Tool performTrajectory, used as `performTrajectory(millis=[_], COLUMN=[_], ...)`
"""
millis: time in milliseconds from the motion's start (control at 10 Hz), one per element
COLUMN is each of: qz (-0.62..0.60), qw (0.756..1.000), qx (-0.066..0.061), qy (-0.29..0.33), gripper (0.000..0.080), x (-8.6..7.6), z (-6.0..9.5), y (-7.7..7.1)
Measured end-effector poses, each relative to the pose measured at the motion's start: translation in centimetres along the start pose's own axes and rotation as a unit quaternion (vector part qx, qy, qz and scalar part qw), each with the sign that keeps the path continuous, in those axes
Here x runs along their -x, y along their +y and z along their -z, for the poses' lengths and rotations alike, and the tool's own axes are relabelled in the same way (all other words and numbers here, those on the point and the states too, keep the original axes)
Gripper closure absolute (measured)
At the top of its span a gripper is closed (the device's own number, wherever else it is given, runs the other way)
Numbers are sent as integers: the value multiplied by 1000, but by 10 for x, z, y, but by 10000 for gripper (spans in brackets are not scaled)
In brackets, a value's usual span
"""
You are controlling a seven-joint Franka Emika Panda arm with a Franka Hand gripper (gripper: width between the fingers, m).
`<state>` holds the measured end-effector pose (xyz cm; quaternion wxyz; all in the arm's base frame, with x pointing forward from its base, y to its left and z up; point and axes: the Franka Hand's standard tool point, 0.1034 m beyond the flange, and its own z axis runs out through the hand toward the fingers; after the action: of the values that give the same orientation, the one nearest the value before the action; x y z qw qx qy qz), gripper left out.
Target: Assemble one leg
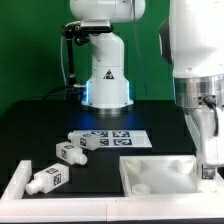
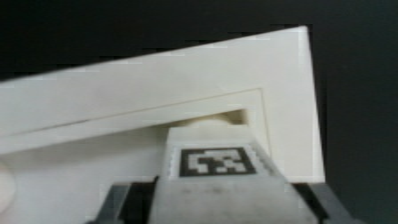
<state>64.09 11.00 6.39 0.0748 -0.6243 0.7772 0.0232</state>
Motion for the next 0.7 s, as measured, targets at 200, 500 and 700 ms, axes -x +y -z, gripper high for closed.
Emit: performTrajectory(millis=[200,500,700], qz=[4,241,346], qw=[1000,970,938], qx=[0,-21,-10], qy=[0,1,-11], gripper=[432,189,158], x=[0,-2,-4], z=[0,-3,-5], y=[0,-5,-2])
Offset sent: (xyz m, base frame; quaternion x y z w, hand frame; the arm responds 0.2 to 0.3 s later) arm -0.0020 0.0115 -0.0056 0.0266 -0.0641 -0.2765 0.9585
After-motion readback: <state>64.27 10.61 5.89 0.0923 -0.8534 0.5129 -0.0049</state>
